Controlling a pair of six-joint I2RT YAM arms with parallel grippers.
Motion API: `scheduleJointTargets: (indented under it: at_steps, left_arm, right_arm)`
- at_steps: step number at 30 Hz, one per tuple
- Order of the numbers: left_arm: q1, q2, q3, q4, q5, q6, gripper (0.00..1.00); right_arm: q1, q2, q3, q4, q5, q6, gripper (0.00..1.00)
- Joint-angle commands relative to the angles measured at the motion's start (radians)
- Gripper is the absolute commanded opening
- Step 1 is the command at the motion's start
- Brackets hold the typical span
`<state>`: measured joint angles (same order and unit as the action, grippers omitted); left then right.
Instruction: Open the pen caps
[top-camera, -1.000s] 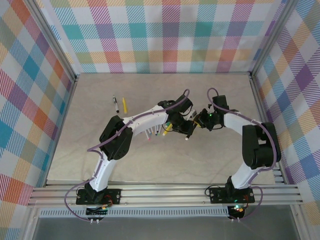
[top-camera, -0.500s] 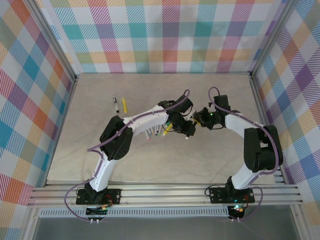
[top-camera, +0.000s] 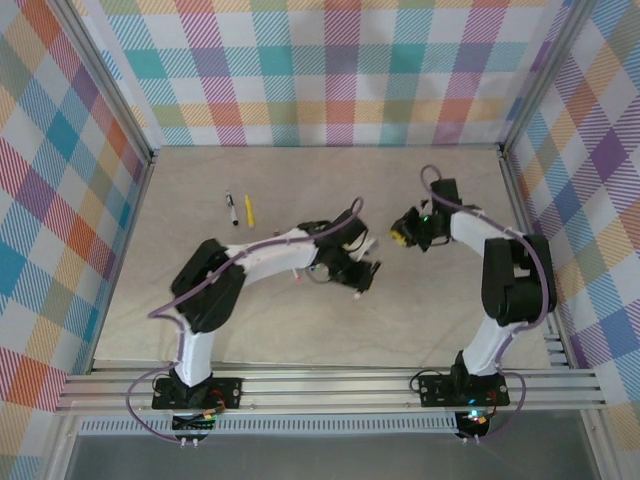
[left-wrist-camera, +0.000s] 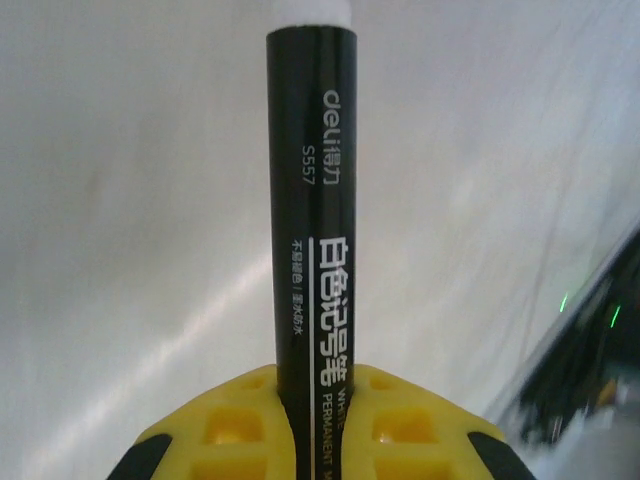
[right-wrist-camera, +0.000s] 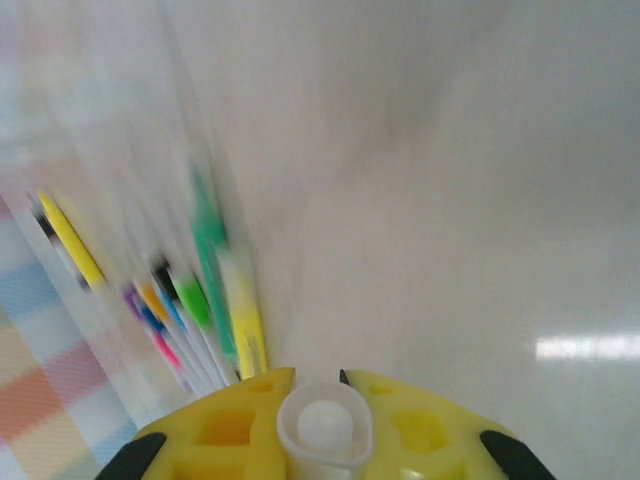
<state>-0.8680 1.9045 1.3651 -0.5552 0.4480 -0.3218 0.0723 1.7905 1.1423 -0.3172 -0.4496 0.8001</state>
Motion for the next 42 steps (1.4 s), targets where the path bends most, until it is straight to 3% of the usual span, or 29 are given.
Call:
scheduleJointTargets:
  at_steps: [1,5,9,14,18,21,25,30,42]
  left_arm:
    - [-0.021,-0.176,-0.118,-0.114,-0.017,-0.001,0.0]
    - [0.031,-0.252,-0.104,-0.166,-0.088,-0.004,0.0]
    - [0.158,-0.259,-0.032,-0.23,-0.211,-0.013,0.0]
    - [0.349,-0.171,0.05,-0.273,-0.375,-0.021,0.0]
    - [0.462,-0.099,0.116,-0.29,-0.419,-0.015,0.0]
    - [0.548,-0.051,0.152,-0.31,-0.521,-0.01,0.0]
    - [0.688,-0.035,0.114,-0.239,-0.488,0.002,0.0]
    - [0.753,-0.011,0.14,-0.222,-0.583,0.025,0.0]
    - [0.842,0.233,0.371,-0.277,-0.593,0.039,0.0]
  right_arm:
    - [-0.069,0.042,0.127,-0.001,0.075,-0.01,0.0]
    - [-0.059,0.066,0.163,-0.016,0.079,-0.013,0.0]
    - [-0.056,0.058,0.171,-0.089,0.132,-0.085,0.0]
    - [-0.022,0.045,0.202,-0.25,0.354,-0.223,0.0]
    - [-0.011,0.041,0.191,-0.289,0.44,-0.276,0.0]
    - [-0.008,0.053,0.185,-0.299,0.472,-0.291,0.0]
    - [-0.005,0.067,0.173,-0.281,0.45,-0.289,0.0]
    - [-0.006,0.088,0.175,-0.276,0.442,-0.294,0.0]
    - [-0.005,0.138,0.189,-0.288,0.472,-0.302,0.0]
